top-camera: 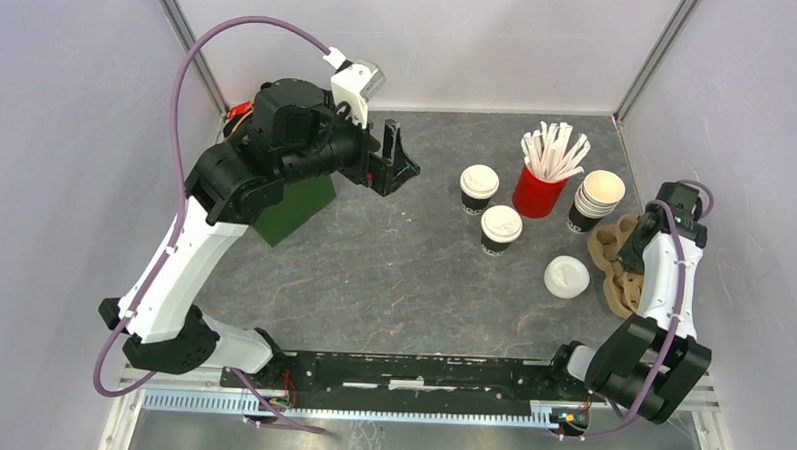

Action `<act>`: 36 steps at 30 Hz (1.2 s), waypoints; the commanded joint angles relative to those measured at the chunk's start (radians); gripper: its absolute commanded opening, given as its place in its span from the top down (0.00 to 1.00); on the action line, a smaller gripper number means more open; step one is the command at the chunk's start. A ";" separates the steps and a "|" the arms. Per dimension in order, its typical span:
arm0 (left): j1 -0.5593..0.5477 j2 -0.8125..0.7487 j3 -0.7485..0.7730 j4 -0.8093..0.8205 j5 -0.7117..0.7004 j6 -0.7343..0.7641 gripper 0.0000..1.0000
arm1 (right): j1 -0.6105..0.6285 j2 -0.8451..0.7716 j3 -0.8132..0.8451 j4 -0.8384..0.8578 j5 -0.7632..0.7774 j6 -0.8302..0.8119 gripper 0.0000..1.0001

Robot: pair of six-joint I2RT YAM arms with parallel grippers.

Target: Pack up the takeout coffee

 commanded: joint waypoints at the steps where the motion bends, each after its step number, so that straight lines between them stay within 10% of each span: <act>1: -0.016 -0.032 0.004 0.018 0.027 0.024 0.00 | -0.001 -0.047 0.010 -0.021 0.109 0.039 1.00; 10: -0.054 -0.039 0.009 0.012 -0.006 0.032 0.00 | 0.004 -0.099 0.165 -0.099 0.236 0.058 1.00; 18: -0.095 -0.034 0.011 0.011 -0.019 0.025 0.00 | 0.052 -0.146 0.396 -0.075 -0.024 -0.008 1.00; 29: 0.083 0.123 0.227 -0.061 0.067 -0.246 0.00 | 0.722 -0.040 0.552 0.096 -0.149 -0.181 1.00; 36: 0.250 0.100 -0.002 0.145 0.363 -0.582 0.15 | 1.093 0.042 0.558 0.126 0.011 -0.266 1.00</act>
